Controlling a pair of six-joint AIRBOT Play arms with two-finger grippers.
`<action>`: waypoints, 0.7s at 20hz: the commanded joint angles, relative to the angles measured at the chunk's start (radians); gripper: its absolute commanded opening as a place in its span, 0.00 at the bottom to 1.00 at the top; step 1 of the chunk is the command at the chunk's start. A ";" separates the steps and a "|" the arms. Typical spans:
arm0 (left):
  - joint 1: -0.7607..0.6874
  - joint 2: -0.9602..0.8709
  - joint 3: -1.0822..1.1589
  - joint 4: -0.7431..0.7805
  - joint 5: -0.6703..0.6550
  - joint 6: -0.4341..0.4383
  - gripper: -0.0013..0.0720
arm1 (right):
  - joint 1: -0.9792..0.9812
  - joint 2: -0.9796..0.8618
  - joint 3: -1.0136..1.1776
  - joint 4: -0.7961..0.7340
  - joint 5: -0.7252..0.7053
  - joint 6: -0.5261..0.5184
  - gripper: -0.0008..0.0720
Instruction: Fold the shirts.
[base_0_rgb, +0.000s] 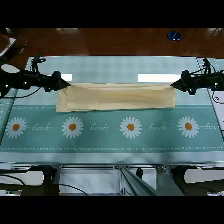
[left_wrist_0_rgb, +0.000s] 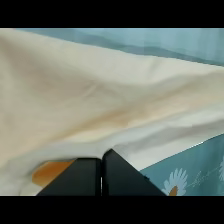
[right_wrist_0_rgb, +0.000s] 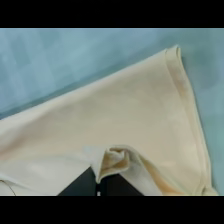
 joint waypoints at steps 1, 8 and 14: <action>-0.010 -0.119 0.104 -0.001 -0.025 -0.005 0.14 | 0.003 -0.081 0.037 0.055 -0.055 -0.030 0.10; 0.129 -0.138 0.289 0.165 -0.355 -0.185 0.97 | -0.129 -0.071 0.105 -0.058 0.120 0.010 0.87; 0.204 0.121 0.039 0.155 -0.229 -0.186 0.97 | -0.139 -0.093 -0.004 -0.138 0.109 0.000 0.87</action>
